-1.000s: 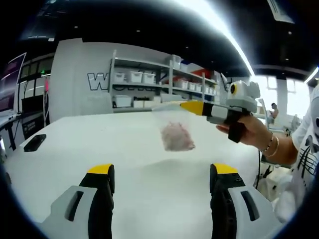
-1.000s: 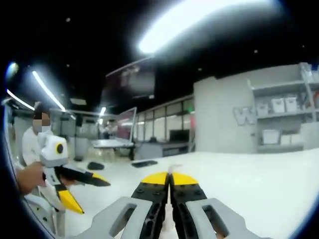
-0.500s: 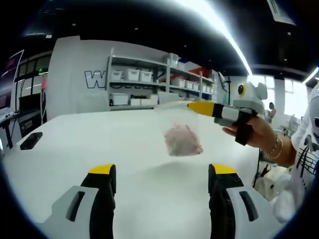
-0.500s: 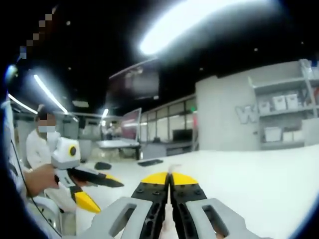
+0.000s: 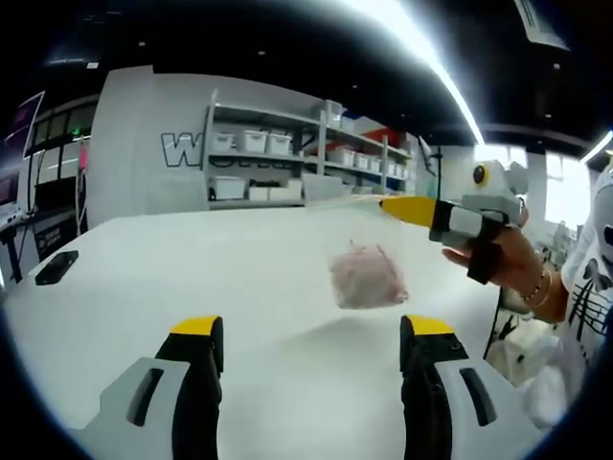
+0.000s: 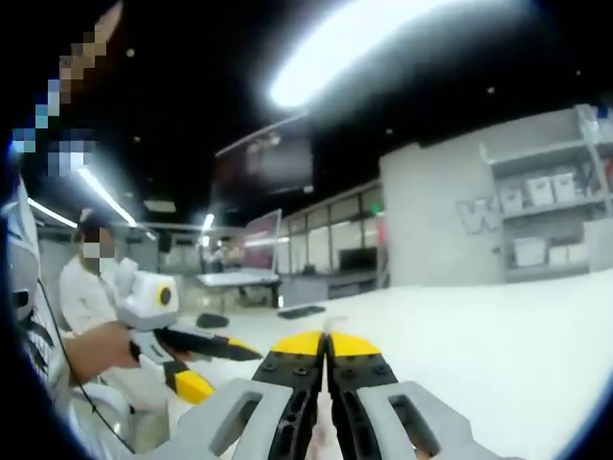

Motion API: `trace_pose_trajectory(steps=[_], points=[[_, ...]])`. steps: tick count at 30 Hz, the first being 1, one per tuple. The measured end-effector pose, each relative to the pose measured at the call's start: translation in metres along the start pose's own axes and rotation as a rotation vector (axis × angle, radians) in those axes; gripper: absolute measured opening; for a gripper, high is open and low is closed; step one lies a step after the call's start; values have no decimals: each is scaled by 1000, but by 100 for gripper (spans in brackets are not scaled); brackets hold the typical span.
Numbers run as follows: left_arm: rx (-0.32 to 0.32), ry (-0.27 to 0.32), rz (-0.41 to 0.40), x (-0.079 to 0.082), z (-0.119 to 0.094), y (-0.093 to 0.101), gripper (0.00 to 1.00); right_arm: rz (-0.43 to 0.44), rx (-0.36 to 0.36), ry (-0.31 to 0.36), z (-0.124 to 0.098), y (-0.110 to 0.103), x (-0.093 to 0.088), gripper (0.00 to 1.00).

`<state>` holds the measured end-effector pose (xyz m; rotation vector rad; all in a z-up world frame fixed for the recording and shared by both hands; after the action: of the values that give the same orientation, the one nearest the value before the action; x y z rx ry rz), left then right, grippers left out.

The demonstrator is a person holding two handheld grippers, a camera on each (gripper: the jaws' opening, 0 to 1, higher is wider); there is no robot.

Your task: Open the resealable bag by pulling the two sides of the seal apart until the entire bag opening is separated and visibly accessible.

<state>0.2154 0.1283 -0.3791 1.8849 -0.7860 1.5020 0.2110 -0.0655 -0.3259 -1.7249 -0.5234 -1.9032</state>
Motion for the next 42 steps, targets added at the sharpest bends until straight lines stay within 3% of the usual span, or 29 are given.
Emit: trace_pose_trajectory(steps=[16, 28, 37, 42], points=[[-13, -12, 1, -1, 4, 1, 73, 34, 18, 7, -14, -7, -1, 0], [-57, -6, 26, 2, 8, 8, 65, 24, 5, -23, -26, -5, -10, 0], [-113, 7, 100, 6, 9, 22, 54, 3, 71, -84, -25, -18, -21, 0], [-131, 33, 200, 10, 5, 27, 44, 0, 97, -117, -25, -24, -28, 0]])
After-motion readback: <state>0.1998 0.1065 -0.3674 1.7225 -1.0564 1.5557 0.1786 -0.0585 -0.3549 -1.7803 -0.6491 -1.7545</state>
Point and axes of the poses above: the point that each gripper's makers call its tool centre point, and the gripper's own axes: z roughly forward along the fingers, y roughly to its right, x roughly out of its top, the point moved 7 cm from there along -z, roughly backward along the fingers, and after that the axes turned 6 degrees about -x, right-handed, at the moved point
